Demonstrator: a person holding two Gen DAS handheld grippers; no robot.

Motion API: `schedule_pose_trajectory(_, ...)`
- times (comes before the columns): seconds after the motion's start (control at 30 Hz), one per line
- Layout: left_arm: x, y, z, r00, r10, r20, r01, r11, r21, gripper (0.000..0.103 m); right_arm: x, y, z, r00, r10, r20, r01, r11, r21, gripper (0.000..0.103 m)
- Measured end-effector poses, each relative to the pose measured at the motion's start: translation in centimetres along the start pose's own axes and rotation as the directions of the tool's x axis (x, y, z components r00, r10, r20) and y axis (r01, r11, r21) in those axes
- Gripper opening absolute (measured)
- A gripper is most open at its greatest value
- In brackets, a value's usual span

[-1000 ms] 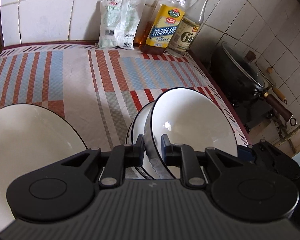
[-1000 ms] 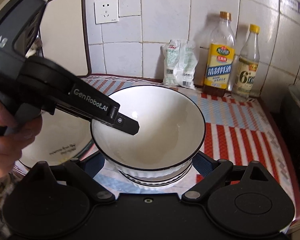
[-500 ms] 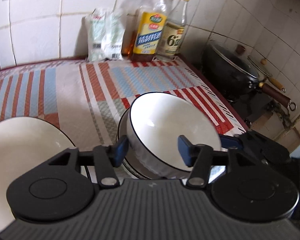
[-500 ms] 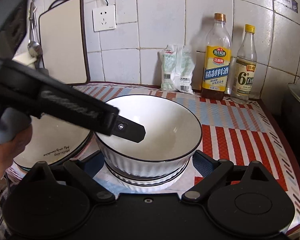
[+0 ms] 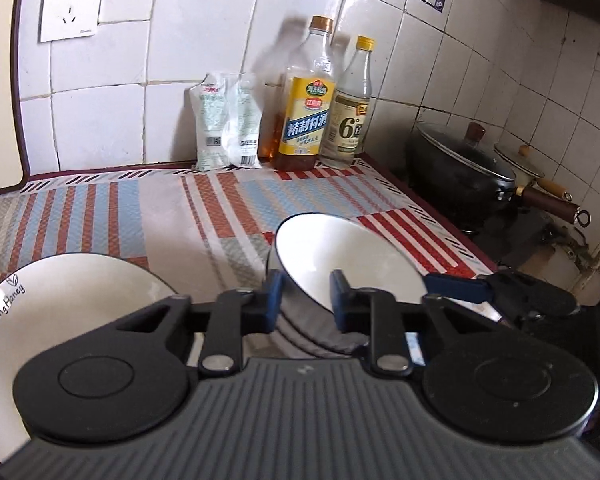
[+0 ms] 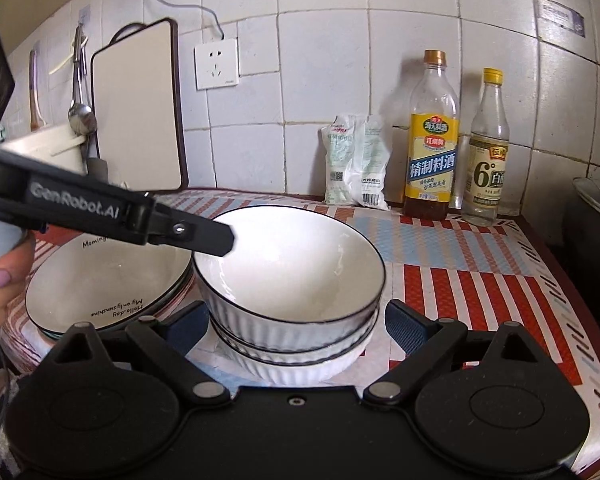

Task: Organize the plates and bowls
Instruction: 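Open the left gripper off the bowl rim and withdraw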

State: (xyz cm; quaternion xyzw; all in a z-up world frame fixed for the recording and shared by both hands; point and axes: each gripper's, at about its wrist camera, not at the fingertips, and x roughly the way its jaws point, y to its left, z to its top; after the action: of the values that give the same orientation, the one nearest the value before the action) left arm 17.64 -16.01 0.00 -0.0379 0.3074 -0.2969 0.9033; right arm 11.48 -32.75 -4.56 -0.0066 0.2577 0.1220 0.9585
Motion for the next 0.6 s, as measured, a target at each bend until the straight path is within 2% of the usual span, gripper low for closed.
schedule_pose_trajectory(0.17,0.4,0.6,-1.1,1.0,-0.011,0.003,0.011,1.0,-0.022,0.018,-1.1,-0.3,-1.2,0.999,0.03,0.037,-0.032,0.998,0.05,0.097)
schedule_pose_trajectory(0.23,0.4,0.3,-1.6,1.0,0.005,0.017,-0.004,1.0,-0.014,0.024,-1.3,-0.4,-1.9,0.997,0.051,0.052,-0.054,0.997,0.053,0.097)
schedule_pose_trajectory(0.27,0.3,0.2,-1.8,1.0,0.001,0.02,-0.001,1.0,-0.014,0.029,-1.2,-0.4,-2.2,0.998,0.046,0.053,-0.049,0.997,0.053,0.097)
schedule_pose_trajectory(0.3,0.3,0.2,-1.9,1.0,-0.016,0.019,0.016,1.0,-0.02,0.04,-1.2,-0.3,-2.6,0.998,0.039,0.054,-0.042,0.998,0.05,0.097)
schedule_pose_trajectory(0.37,0.1,0.4,-2.3,0.998,-0.054,0.011,0.054,0.997,-0.052,0.051,-1.1,-0.2,-3.3,0.998,0.026,0.06,-0.029,0.999,0.044,0.097)
schedule_pose_trajectory(0.43,-0.2,0.3,-2.7,0.997,-0.068,0.024,0.069,0.996,-0.061,0.052,-0.7,-0.1,-4.0,0.998,0.02,0.058,-0.022,0.999,0.031,0.097)
schedule_pose_trajectory(0.5,-0.5,0.0,-3.0,0.998,-0.054,0.045,0.056,0.997,-0.046,0.057,-0.2,-0.1,-4.7,0.999,0.013,0.048,-0.014,1.0,0.022,0.097)
schedule_pose_trajectory(0.6,-0.8,-0.5,-3.4,0.997,-0.033,0.073,0.035,0.999,-0.014,0.058,0.6,0.0,-5.3,0.999,0.011,0.043,-0.012,1.0,0.026,0.097)
